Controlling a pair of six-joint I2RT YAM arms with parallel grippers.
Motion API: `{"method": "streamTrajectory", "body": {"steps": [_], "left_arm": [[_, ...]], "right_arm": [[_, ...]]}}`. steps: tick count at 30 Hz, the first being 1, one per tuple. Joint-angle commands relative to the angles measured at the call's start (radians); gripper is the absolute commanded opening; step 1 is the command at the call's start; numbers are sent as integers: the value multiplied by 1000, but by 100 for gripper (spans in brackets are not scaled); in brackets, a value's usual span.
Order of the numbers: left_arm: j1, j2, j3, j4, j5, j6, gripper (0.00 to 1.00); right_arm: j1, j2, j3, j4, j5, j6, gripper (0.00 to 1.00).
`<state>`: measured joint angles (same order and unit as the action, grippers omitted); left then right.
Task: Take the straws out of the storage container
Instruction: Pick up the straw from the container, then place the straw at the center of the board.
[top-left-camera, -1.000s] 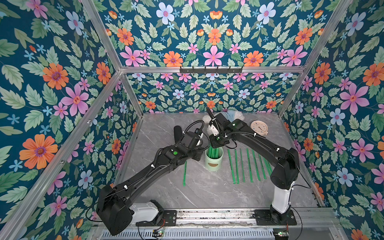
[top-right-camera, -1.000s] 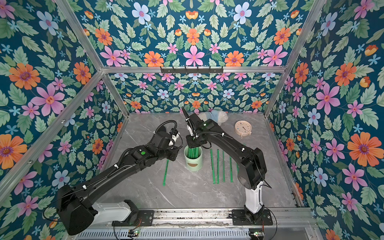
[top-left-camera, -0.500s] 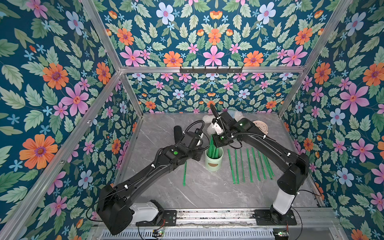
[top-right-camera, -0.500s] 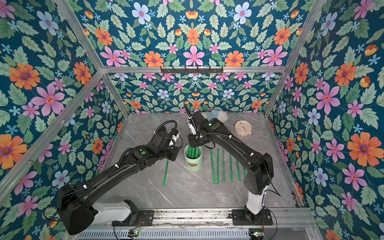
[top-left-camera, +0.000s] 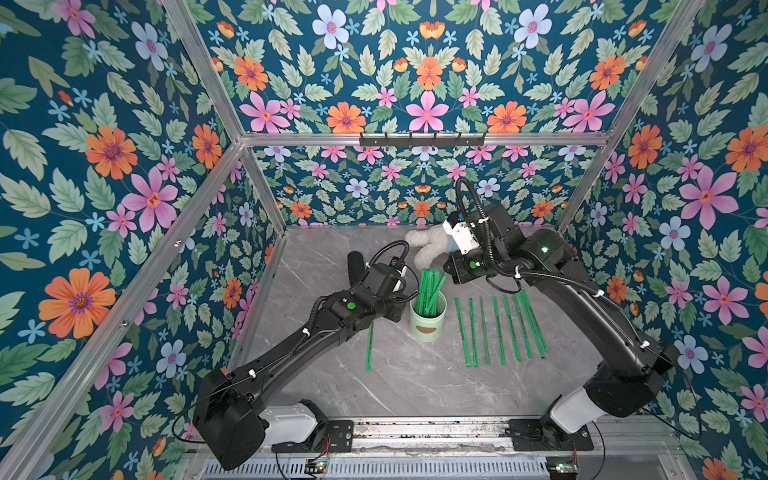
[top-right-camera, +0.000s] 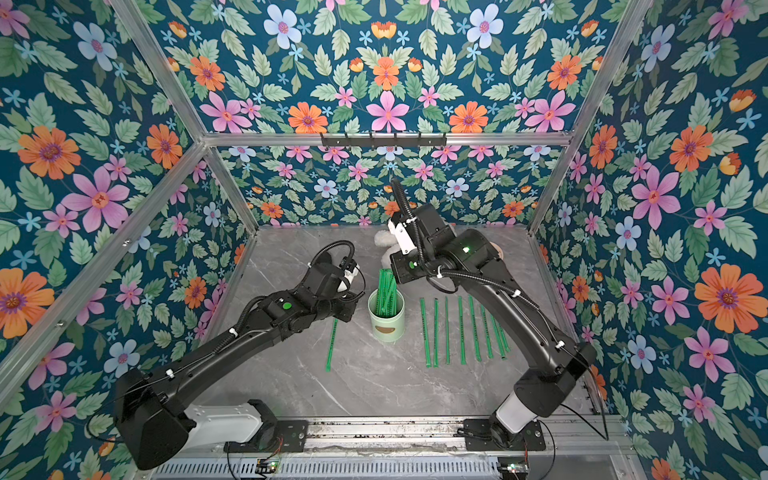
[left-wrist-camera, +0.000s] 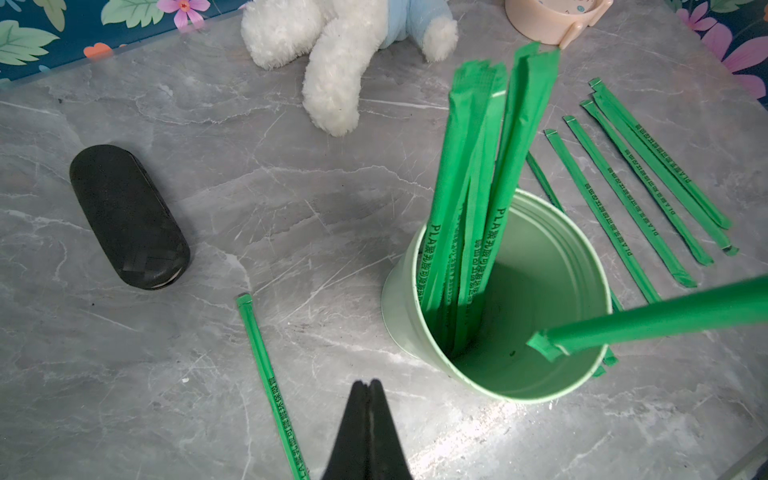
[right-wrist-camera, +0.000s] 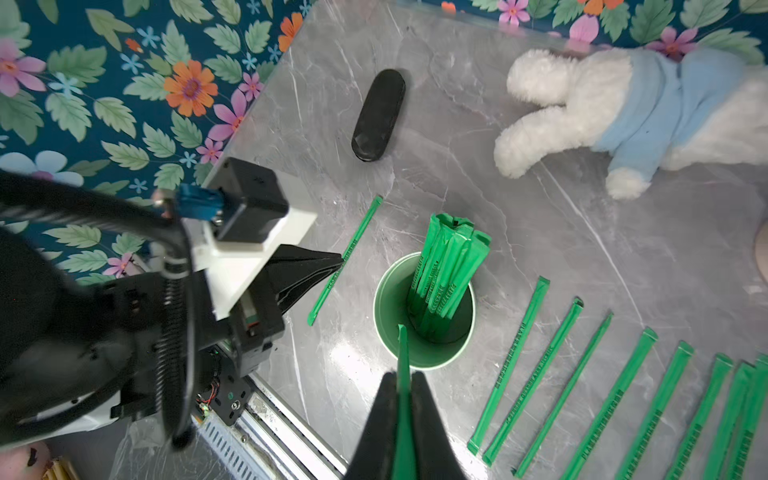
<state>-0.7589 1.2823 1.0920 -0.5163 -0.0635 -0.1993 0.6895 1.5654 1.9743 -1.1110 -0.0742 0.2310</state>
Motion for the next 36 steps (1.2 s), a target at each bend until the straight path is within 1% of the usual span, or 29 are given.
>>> {"method": "streamTrajectory", "body": {"steps": [1,7,12,16,22,28,29,33,36], "left_arm": [[-1,-1,3,2,-10,12,0],[0,2,4,-1,-15,14,0],[-1,11,8,-7,-16,14,0],[-2,17,14,-14,-21,15,0],[-1,15,20,-27,-33,13,0],[0,6,27,-38,-31,11,0],[0,6,30,-42,-32,11,0],[-1,8,37,-55,-25,11,0],[0,7,42,-63,-18,11,0]], "right_arm": [[-32,-33,23,-83,53,-44,10],[-178,-92,10,-165,87,-97,10],[-307,-94,-33,-216,150,-158,9],[-394,-76,-104,-219,210,-183,9],[-450,14,-130,-262,308,-170,9],[-534,82,-128,-323,352,-140,9],[-546,127,-131,-335,372,-134,9],[-584,197,-144,-379,407,-95,8],[-595,267,-135,-433,457,-59,8]]}}
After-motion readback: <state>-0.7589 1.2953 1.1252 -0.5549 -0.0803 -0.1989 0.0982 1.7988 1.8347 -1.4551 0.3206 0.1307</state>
